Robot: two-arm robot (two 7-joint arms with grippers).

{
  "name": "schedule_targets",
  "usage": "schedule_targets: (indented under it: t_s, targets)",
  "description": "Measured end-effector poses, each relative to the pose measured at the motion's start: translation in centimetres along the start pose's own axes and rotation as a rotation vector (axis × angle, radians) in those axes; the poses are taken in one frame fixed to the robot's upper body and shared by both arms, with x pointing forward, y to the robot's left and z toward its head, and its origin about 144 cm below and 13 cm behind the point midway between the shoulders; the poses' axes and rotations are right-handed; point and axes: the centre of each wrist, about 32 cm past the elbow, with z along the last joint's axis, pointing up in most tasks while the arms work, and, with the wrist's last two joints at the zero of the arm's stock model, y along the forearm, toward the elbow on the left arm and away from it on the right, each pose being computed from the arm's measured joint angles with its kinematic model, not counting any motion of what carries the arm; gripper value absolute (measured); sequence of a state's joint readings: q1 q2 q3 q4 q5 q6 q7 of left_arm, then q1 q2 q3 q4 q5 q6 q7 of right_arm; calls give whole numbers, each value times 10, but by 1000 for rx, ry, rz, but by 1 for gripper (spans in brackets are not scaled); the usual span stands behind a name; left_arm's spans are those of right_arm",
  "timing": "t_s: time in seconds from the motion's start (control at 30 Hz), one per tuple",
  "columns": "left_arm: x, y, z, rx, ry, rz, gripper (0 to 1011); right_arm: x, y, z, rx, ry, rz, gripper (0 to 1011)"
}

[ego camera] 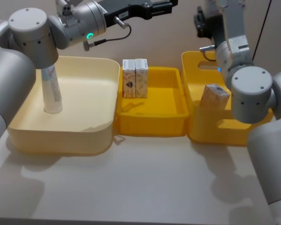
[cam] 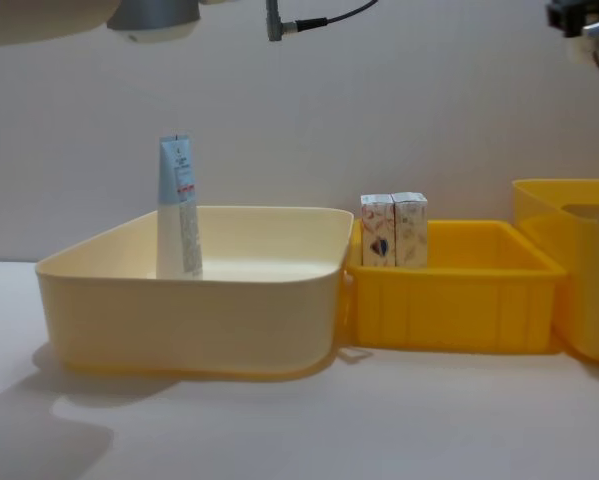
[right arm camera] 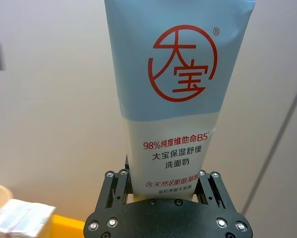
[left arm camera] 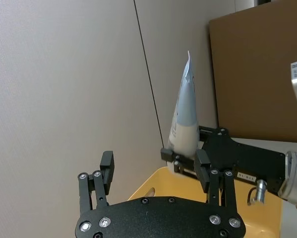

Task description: Bimanual collaborative sorting of washing and personal care products

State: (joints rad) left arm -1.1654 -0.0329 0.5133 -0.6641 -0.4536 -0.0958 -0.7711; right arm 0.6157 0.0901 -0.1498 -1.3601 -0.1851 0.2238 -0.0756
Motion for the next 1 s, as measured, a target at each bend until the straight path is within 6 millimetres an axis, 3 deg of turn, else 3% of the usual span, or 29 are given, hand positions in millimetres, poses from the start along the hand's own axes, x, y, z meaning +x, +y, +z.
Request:
schedule_targets:
  t_s: [0.93,1.0]
  targets:
    - [0,0,0,0,0,0,1003,15,27,-2,-254,0,-240,574]
    - [0,0,0,0,0,0,1003,15,28,-2,-263,1,-244,635]
